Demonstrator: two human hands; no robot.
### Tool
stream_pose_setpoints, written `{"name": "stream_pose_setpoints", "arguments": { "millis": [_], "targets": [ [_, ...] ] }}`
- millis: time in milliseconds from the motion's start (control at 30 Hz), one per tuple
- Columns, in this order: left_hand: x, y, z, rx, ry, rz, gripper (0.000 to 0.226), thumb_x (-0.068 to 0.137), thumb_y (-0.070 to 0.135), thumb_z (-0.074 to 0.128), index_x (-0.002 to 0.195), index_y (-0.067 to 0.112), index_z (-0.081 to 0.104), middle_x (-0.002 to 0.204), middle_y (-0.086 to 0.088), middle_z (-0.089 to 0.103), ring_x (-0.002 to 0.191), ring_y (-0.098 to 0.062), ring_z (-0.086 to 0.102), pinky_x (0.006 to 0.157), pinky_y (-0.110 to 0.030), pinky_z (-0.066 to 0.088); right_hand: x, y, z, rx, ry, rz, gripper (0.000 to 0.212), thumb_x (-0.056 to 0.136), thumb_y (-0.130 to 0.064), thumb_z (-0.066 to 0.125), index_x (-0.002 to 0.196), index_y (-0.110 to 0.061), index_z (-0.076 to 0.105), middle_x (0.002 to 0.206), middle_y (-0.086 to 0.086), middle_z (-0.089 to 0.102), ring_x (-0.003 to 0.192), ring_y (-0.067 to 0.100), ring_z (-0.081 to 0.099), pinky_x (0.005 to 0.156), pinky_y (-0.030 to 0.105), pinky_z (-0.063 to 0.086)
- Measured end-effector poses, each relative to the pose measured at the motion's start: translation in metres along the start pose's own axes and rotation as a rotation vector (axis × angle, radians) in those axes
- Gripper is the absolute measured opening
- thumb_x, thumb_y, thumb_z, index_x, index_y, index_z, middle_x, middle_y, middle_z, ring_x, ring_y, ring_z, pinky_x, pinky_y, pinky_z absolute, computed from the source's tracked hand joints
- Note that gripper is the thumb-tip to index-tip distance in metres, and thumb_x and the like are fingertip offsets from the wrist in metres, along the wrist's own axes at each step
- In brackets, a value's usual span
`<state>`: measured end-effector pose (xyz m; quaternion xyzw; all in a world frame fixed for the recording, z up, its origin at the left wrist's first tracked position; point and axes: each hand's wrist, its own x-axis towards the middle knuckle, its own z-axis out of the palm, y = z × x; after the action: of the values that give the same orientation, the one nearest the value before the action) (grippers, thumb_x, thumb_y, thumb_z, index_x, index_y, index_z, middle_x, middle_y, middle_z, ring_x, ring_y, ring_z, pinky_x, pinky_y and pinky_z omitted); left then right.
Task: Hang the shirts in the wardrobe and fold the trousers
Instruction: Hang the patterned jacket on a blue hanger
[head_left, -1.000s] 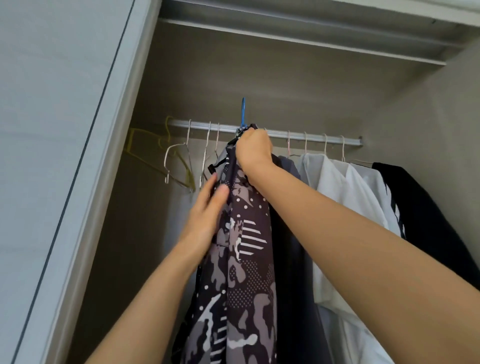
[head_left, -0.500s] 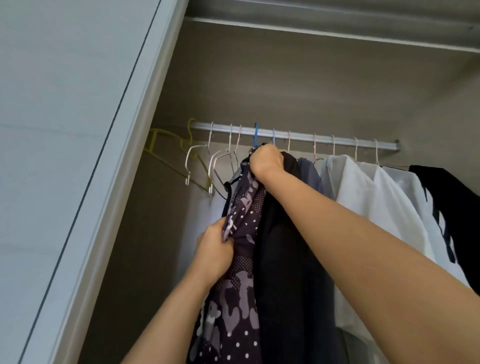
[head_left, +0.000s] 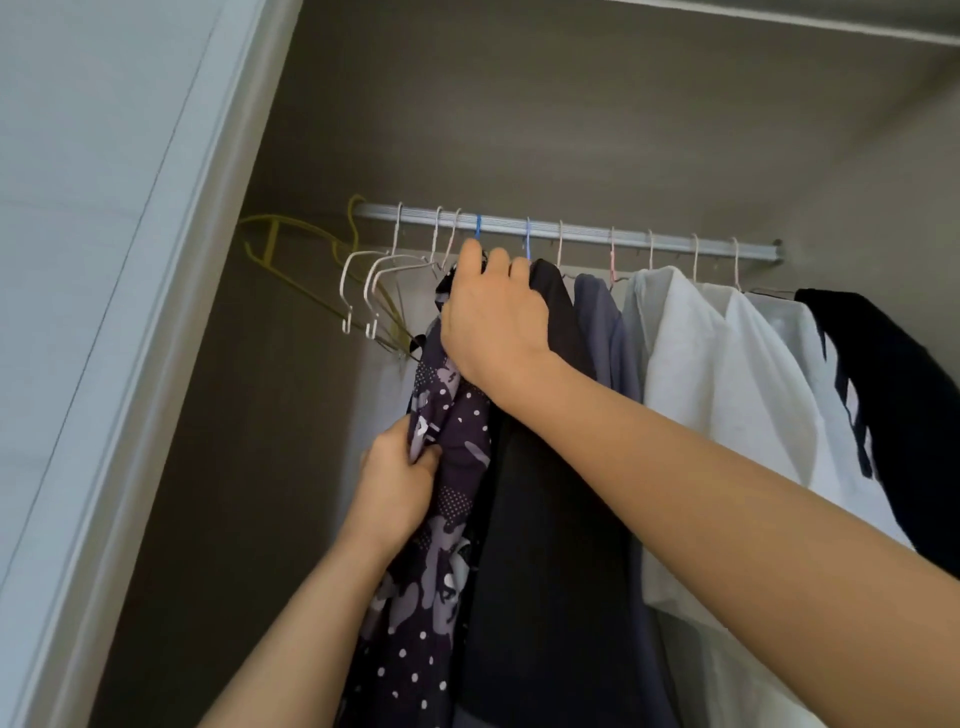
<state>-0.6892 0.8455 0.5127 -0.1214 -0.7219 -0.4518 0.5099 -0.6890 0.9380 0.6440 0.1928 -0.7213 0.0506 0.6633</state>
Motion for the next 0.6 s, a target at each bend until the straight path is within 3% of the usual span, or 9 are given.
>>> {"name": "stream_pose_setpoints", "arguments": {
  "millis": [67, 167, 267, 467, 600],
  "targets": [
    [-0.005, -0.001, -0.001, -0.003, 0.033, -0.002, 0.021, 0.094, 0.006, 0.058, 0.085, 0.025, 0.056, 0.079, 0.011, 0.064, 0.072, 0.003, 0.056, 0.056, -0.004, 0.039, -0.008, -0.002, 0.005, -0.065, -0.002, -0.022, 0.047, 0.093, -0.024, 0.051, 0.133, -0.003, 0.041, 0.126, 0.014, 0.051, 0.114, 0.032, 0.048, 0.067, 0.036, 0.040],
    [-0.012, -0.004, -0.002, 0.034, 0.045, -0.014, 0.011, 0.093, 0.016, 0.063, 0.092, 0.019, 0.052, 0.081, 0.004, 0.064, 0.076, -0.006, 0.060, 0.058, -0.014, 0.041, -0.024, -0.003, 0.006, -0.101, 0.017, -0.014, 0.051, 0.090, -0.027, 0.053, 0.133, -0.002, 0.046, 0.121, 0.015, 0.057, 0.108, 0.033, 0.055, 0.068, 0.039, 0.048],
    [-0.019, -0.006, -0.001, 0.049, 0.014, -0.034, 0.023, 0.091, 0.025, 0.065, 0.110, 0.021, 0.052, 0.091, 0.005, 0.066, 0.083, -0.012, 0.063, 0.061, -0.022, 0.044, -0.038, -0.002, 0.008, -0.069, -0.034, -0.059, 0.058, 0.094, -0.032, 0.047, 0.143, -0.003, 0.036, 0.130, 0.019, 0.052, 0.115, 0.036, 0.051, 0.078, 0.043, 0.049],
    [-0.036, 0.000, -0.006, 0.133, 0.007, -0.014, 0.057, 0.090, 0.038, 0.065, 0.141, 0.033, 0.040, 0.124, 0.008, 0.062, 0.107, -0.013, 0.060, 0.085, -0.030, 0.047, -0.064, -0.001, -0.007, -0.015, -0.085, -0.079, 0.063, 0.098, -0.037, 0.042, 0.150, -0.006, 0.025, 0.154, 0.023, 0.027, 0.136, 0.039, 0.034, 0.102, 0.048, 0.042],
    [-0.052, 0.008, -0.009, 0.271, 0.025, 0.005, 0.062, 0.091, 0.049, 0.059, 0.146, 0.037, 0.034, 0.138, 0.004, 0.056, 0.121, -0.020, 0.056, 0.098, -0.044, 0.049, -0.082, 0.003, -0.021, 0.049, -0.057, -0.111, 0.063, 0.097, -0.037, 0.045, 0.148, -0.005, 0.030, 0.152, 0.017, 0.033, 0.137, 0.035, 0.034, 0.103, 0.046, 0.042]
  ]
}}
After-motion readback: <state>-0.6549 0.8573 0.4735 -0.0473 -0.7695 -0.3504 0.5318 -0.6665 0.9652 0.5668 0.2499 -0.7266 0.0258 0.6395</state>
